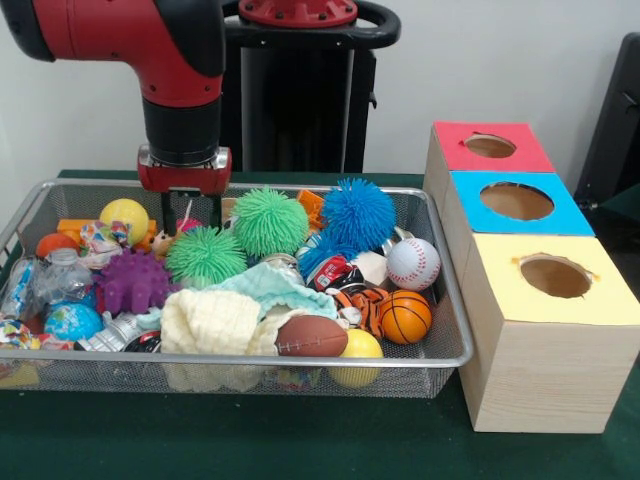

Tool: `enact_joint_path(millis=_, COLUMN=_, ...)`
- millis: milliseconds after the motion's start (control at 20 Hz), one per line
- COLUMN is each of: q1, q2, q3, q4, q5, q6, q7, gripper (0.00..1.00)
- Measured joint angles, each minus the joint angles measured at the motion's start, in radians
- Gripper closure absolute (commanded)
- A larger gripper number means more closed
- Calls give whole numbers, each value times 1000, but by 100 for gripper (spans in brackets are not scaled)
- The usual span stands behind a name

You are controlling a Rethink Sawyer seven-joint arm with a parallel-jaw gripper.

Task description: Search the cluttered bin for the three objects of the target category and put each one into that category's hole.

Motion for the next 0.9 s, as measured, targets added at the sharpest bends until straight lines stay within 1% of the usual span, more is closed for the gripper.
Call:
enact_joint_path(millis=600, q1=-23, q2=0, q3=3, q4=0, q5=-43, q6=0, q7=0, gripper=0)
enact_joint_path(millis=900, q1=-43, q2=8, q3=17, q4=0, q5=-66, q6=-9, q7=0, gripper=0)
